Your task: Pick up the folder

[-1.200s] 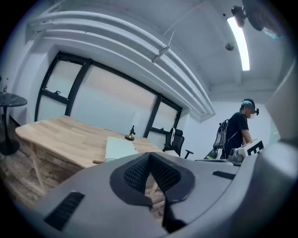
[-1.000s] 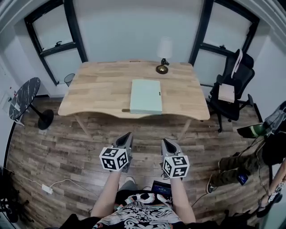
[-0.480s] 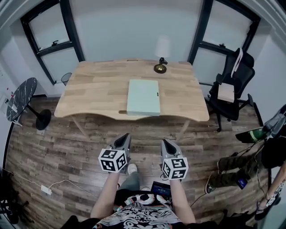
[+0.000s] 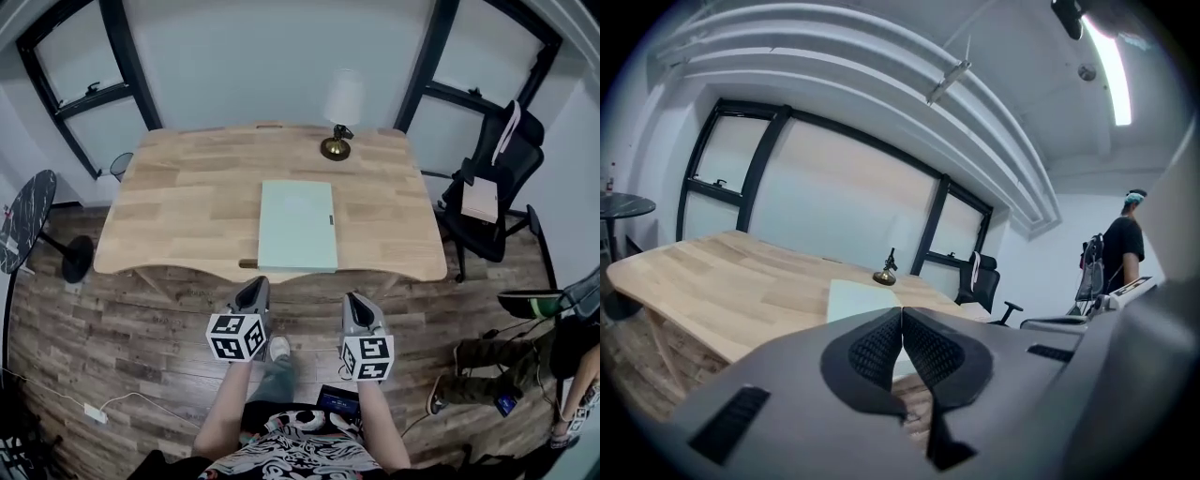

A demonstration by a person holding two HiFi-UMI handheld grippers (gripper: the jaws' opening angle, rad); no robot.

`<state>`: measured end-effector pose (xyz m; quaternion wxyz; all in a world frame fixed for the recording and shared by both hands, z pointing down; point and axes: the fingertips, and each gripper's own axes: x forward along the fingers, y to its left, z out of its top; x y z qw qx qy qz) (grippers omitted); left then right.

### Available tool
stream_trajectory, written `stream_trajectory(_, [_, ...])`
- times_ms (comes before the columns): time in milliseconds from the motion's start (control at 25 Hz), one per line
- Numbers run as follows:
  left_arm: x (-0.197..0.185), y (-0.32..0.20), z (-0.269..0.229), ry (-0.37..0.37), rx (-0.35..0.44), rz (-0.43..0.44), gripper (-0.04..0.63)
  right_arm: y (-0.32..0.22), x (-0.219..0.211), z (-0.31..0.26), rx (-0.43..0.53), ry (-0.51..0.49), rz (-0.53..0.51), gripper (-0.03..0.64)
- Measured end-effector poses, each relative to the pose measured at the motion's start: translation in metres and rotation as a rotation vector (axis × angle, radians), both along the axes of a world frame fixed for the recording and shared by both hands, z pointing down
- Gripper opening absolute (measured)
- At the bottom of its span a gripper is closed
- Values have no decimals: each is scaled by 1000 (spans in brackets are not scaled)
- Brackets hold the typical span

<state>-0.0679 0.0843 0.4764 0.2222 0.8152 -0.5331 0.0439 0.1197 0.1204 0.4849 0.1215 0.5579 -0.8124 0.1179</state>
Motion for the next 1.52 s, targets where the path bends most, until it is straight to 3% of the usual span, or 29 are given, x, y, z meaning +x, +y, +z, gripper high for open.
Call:
stream_trajectory(160, [-8,-64,5,-8,-14,-4,8,-58,-7,-2,10,17,-5,5])
stream_trajectory(360, [-14,-134,3,-12,2,20,8,-123,-9,13,-63,-28,23,5])
stream_trajectory(520, [-25,-176,14,-13,-11,26,9,-161,-9,27,-92,45,36,5])
stream_trajectory(600, [-29,-194,19,-15,-27,29,9,-175,-7,30,-110,-5,60,5])
stream_trajectory(760, [-32,-216,28,-3,-42,21,9,-190,3,33,-150,-88,137,5])
stream_trajectory(960, [-28,-233,34,9,-58,24,9,-204,11,36,-140,-14,150,5])
stream_trajectory(1520, [-28,-260,51,18,-80,22,8,-237,20,54,-168,-67,180,5])
